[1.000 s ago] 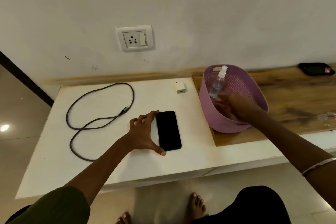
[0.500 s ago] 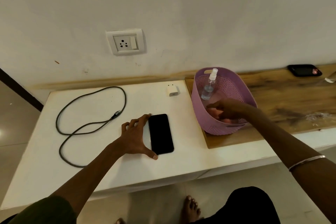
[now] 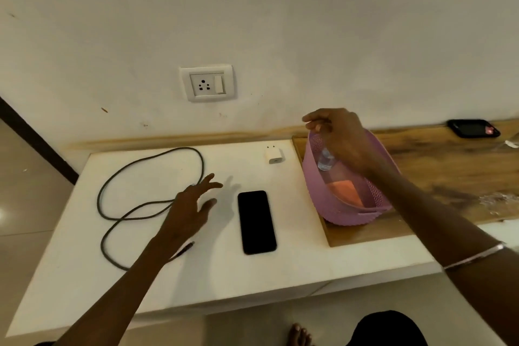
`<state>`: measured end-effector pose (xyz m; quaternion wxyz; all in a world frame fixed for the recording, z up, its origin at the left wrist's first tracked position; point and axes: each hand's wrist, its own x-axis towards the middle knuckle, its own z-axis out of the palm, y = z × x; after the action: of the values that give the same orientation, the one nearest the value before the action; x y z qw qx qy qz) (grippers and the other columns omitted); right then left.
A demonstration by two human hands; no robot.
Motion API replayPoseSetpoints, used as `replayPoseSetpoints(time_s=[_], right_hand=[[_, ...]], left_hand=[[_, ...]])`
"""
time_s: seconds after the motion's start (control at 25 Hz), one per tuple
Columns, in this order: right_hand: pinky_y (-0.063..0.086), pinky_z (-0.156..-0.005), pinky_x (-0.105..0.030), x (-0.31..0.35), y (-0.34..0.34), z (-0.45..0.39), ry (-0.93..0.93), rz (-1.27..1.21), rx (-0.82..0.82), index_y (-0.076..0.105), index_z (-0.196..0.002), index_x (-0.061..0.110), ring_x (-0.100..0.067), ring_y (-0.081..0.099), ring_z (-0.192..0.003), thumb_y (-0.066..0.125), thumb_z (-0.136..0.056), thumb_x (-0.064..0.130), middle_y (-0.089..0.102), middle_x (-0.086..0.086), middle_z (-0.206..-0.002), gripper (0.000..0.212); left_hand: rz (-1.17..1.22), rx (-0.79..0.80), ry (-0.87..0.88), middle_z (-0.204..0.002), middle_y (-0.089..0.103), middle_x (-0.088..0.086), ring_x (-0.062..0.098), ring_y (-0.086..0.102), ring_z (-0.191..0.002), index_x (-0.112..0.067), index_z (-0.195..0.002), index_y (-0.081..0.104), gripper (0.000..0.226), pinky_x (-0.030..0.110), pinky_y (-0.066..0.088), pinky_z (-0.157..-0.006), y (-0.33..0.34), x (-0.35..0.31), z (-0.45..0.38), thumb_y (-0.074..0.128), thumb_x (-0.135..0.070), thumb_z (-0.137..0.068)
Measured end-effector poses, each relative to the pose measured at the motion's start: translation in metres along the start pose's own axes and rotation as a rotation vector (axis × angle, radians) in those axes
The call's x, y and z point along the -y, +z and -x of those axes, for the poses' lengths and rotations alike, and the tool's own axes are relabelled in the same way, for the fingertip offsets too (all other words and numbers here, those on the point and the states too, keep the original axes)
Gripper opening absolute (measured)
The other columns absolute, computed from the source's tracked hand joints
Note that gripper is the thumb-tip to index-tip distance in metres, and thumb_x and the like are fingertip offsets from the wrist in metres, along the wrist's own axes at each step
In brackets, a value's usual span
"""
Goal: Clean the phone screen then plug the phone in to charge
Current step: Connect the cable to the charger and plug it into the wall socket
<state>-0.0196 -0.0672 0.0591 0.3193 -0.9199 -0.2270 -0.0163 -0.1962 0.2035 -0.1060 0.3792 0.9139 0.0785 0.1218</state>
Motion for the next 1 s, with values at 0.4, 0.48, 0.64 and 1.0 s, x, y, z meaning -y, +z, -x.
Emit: replayPoseSetpoints(time_s=[0.4,0.48,0.64,1.0], right_hand=[[0.037,-0.103,-0.043,-0.036,0.194,-0.061,0.221,0.283,0.290,0.037,-0.143,0.015,-0.037,0.034,-0.132,0.049,-0.093,0.014,0.038,-0.022,-0.141,0.052],[0.039,-0.099,-0.041,-0.046,0.208,-0.068,0.244,0.298,0.259,0.041,-0.140,0.016,-0.037,0.038,-0.129,0.051,-0.094,0.025,0.043,-0.023,-0.136,0.048],[0.038,-0.091,-0.037,-0.056,0.218,-0.069,0.194,0.294,0.191,0.046,-0.132,0.017,-0.038,0.044,-0.119,0.061,-0.089,0.019,0.050,-0.023,-0.123,0.046],[0.059,-0.079,-0.034,-0.023,0.180,-0.040,0.523,-0.728,0.085,0.065,-0.112,0.013,-0.017,0.065,-0.082,0.076,-0.081,0.018,0.057,-0.013,-0.118,0.034]], left_hand=[[-0.208,-0.052,-0.233,-0.119,0.070,0.001,0.024,0.061,-0.114,-0.018,-0.117,0.074,0.030,0.030,0.043,-0.100,-0.049,0.074,0.013,0.072,-0.031,-0.090],[-0.305,-0.081,-0.208,-0.116,0.068,-0.001,0.024,0.058,-0.109,-0.022,-0.114,0.075,0.033,0.035,0.045,-0.095,-0.041,0.078,0.009,0.074,-0.041,-0.087],[-0.339,-0.173,-0.187,-0.099,0.071,0.000,0.026,0.061,-0.095,-0.018,-0.106,0.077,0.020,0.030,0.044,-0.078,-0.026,0.079,-0.003,0.074,-0.028,-0.089],[-0.108,-0.354,-0.224,-0.084,0.069,-0.001,0.014,0.062,-0.067,-0.016,-0.097,0.077,0.009,0.035,0.052,-0.063,-0.048,0.060,-0.003,0.071,-0.014,-0.090]])
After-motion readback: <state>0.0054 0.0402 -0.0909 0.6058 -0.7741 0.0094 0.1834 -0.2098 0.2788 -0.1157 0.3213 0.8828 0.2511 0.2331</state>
